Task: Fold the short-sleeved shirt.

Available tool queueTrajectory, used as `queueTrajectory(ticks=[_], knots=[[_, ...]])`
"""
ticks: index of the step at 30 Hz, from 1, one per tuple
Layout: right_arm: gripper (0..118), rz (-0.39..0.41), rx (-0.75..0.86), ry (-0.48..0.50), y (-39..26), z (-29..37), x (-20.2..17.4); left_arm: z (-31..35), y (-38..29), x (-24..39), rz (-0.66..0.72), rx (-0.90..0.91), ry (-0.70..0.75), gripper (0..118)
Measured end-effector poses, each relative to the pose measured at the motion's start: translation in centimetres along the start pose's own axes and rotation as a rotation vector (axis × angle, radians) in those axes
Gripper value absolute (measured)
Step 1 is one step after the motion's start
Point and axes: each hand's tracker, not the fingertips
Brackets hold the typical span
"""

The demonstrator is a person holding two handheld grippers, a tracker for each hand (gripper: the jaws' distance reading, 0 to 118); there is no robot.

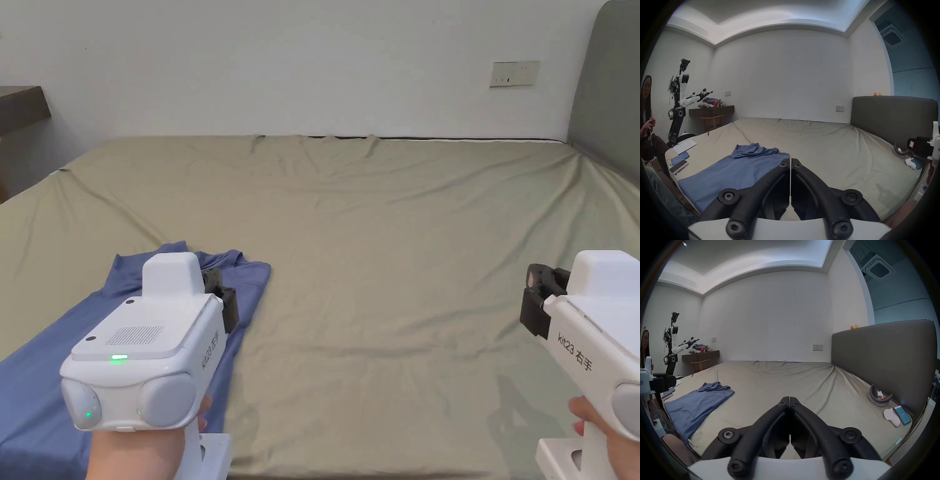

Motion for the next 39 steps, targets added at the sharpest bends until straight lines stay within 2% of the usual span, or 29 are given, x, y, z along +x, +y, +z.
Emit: queueTrajectory(ticks=[6, 8, 12, 16, 18, 22, 26, 29, 33, 36, 39], knots=[[0, 0.013, -0.012, 0.012, 0.0, -0.5, -0.6, 0.3, 0.4, -1.3, 0.047, 0.01, 0.025, 0], [0, 0.0, -0.012, 0.031, 0.2, -1.2, -1.2, 0.9, 0.2, -1.9, 0.019, 0.017, 0.055, 0], [0, -0.032, -0.023, 0.124, 0.8, -2.7, -4.3, 2.6, -0.3, -4.2, -0.024, 0.04, 0.115, 0], [0, 0.036, 0.0, 0.26, 1.0, -3.9, -8.8, 4.7, -0.4, -7.6, -0.026, 0.053, 0.23, 0], [0, 0.042, 0.005, 0.325, 1.2, -4.4, -10.7, 5.9, -0.5, -9.7, 0.009, 0.053, 0.277, 0], [0, 0.053, 0.034, 0.394, 1.5, -5.2, -13.8, 7.9, -1.1, -13.0, 0.067, 0.03, 0.377, 0], [0, 0.051, 0.002, 0.433, 0.9, -6.2, -15.0, 9.2, -1.5, -14.8, 0.117, 0.004, 0.419, 0], [0, 0.059, -0.013, 0.456, 0.5, -6.3, -15.0, 9.0, -1.1, -15.2, 0.158, -0.003, 0.422, 0], [0, 0.126, -0.014, 0.46, -0.4, -6.4, -14.1, 6.5, 0.9, -14.2, 0.124, -0.03, 0.389, 0], [0, 0.136, -0.014, 0.456, -0.6, -6.4, -13.1, 3.3, 1.8, -12.8, 0.178, -0.079, 0.276, 0], [0, 0.127, -0.05, 0.446, -1.1, -7.4, -12.1, -3.1, 1.4, -11.5, 0.069, -0.201, 0.199, 0]])
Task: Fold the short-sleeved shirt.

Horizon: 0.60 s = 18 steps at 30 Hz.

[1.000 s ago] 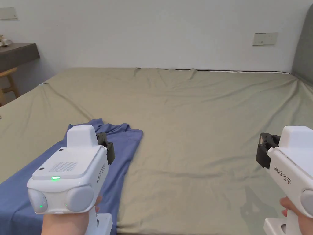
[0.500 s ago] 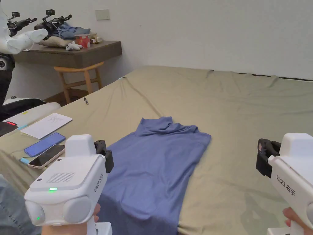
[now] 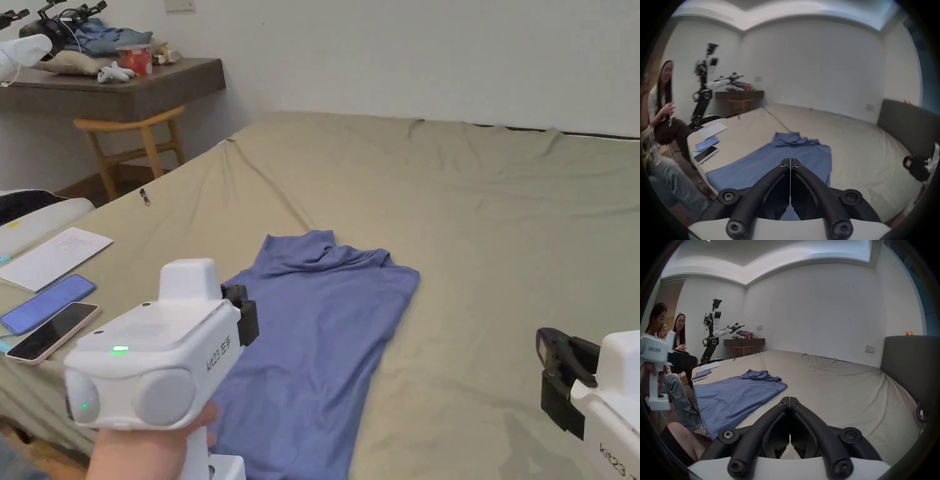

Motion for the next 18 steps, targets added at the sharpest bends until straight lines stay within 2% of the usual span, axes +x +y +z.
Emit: queueTrajectory(ticks=[2, 3, 4, 7, 8, 9, 11, 12, 13, 14, 18], knots=[[0, -0.013, -0.024, -0.004, -0.4, -0.3, 0.5, -4.8, -0.1, 1.1, 0.04, -0.055, -0.028, 0], [0, -0.054, -0.078, -0.005, -0.8, -0.3, 0.9, -7.6, -0.3, 1.7, 0.044, -0.108, -0.046, 0], [0, -0.042, -0.072, -0.016, -1.0, -0.3, 1.1, -10.0, -0.5, 2.2, 0.055, -0.151, -0.065, 0], [0, -0.085, -0.129, -0.051, -1.7, 0.2, 2.2, -17.5, -1.3, 3.7, 0.055, -0.309, -0.145, 0], [0, -0.088, -0.132, -0.054, -1.7, 0.4, 2.5, -19.6, -1.6, 4.1, 0.049, -0.345, -0.152, 6], [0, -0.088, -0.137, -0.064, -1.5, 0.5, 3.1, -21.6, -1.9, 4.1, 0.071, -0.378, -0.163, 24], [0, -0.087, -0.136, -0.083, -1.4, 0.7, 3.6, -24.8, -2.3, 4.0, 0.076, -0.451, -0.154, 44], [0, -0.087, -0.137, -0.087, -1.5, 0.8, 3.8, -26.3, -2.5, 3.9, 0.073, -0.447, -0.122, 67], [0, -0.088, -0.142, -0.091, -1.6, 0.9, 3.9, -27.5, -2.7, 4.0, 0.061, -0.448, -0.106, 98], [0, -0.092, -0.152, -0.095, -1.7, 0.9, 3.9, -28.4, -2.6, 4.1, 0.041, -0.434, -0.097, 117], [0, -0.079, -0.199, -0.096, -2.4, 0.8, 3.6, -31.6, -1.7, 5.3, 0.025, -0.448, -0.139, 116]])
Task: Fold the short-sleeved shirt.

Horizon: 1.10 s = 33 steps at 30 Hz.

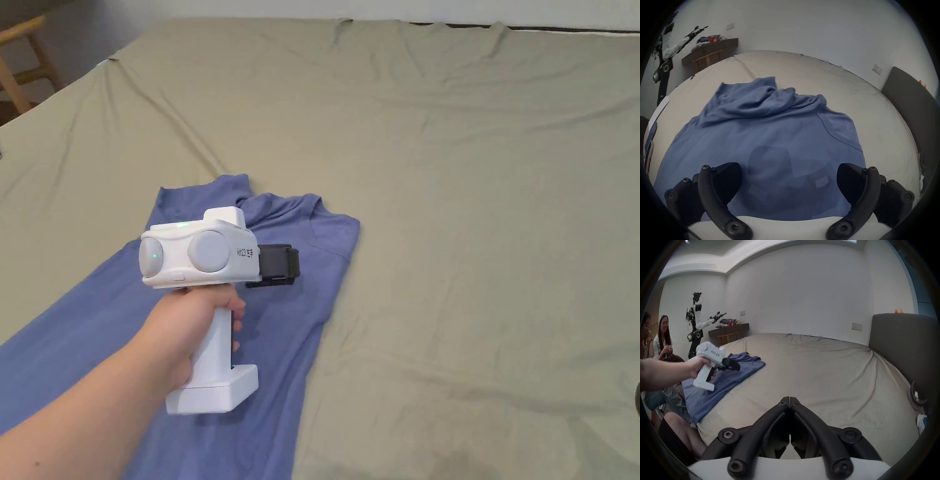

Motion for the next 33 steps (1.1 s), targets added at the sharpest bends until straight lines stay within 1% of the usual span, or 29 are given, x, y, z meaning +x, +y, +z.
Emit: queueTrajectory(ticks=[2, 3, 5, 6, 7, 8, 9, 10, 11, 13, 16, 17, 20, 24, 26, 28, 30, 33], knots=[[0, 0.03, -0.003, -0.01, -0.1, 0.3, -0.4, -1.3, 0.4, 0.9, -0.004, -0.051, 0.051, 116], [0, 0.04, -0.002, -0.008, -0.1, 0.5, -0.6, -1.8, 0.2, 1.4, -0.032, -0.062, 0.072, 115], [0, 0.057, 0.0, -0.001, -0.2, 1.0, -0.9, -1.9, -0.6, 2.4, -0.135, -0.043, 0.134, 110], [0, 0.063, 0.002, 0.001, -0.2, 1.2, -1.1, -1.4, -0.7, 2.7, -0.141, -0.01, 0.112, 105], [0, 0.07, 0.002, 0.006, -0.2, 1.4, -1.2, -0.6, -0.9, 2.6, -0.119, -0.012, 0.095, 96], [0, 0.075, 0.002, 0.011, -0.3, 1.5, -1.4, 0.1, -1.1, 2.8, -0.123, 0.01, 0.087, 78], [0, 0.077, 0.002, 0.014, -0.3, 1.7, -1.6, 0.8, -1.5, 3.1, -0.168, 0.045, 0.096, 51], [0, 0.077, 0.0, 0.018, -0.3, 1.8, -1.7, 1.4, -1.9, 3.3, -0.199, 0.062, 0.093, 16], [0, 0.075, -0.001, 0.023, -0.3, 1.8, -1.7, 1.8, -2.2, 3.3, -0.219, 0.068, 0.149, 1], [0, 0.06, 0.001, 0.036, 0.0, 2.1, -1.6, 2.7, -2.4, 2.5, -0.171, 0.069, 0.077, 1], [0, 0.039, 0.02, 0.038, 0.7, 2.7, -1.5, 4.8, -1.9, 1.9, -0.145, 0.072, 0.068, 1], [0, 0.035, 0.03, 0.034, 0.9, 3.0, -1.5, 5.9, -1.0, 1.8, -0.112, 0.114, 0.048, 1], [0, 0.014, 0.057, 0.019, 1.2, 3.5, -1.3, 9.9, 1.5, 1.6, -0.074, 0.172, 0.032, 1], [0, -0.017, 0.094, 0.014, 1.7, 4.6, -0.5, 15.3, 5.3, 2.8, -0.103, 0.269, -0.004, 1], [0, -0.052, 0.112, 0.0, 1.9, 5.3, 0.1, 17.9, 7.3, 5.0, -0.168, 0.281, -0.056, 1], [0, -0.084, 0.125, -0.004, 2.1, 6.0, 0.8, 20.7, 9.0, 7.6, -0.19, 0.335, -0.091, 1], [0, -0.124, 0.147, -0.026, 2.3, 6.7, 1.6, 23.4, 10.7, 11.2, -0.199, 0.372, -0.189, 1], [0, -0.176, 0.165, -0.048, 2.3, 7.6, 3.0, 26.7, 11.7, 17.5, -0.274, 0.411, -0.303, 1]])
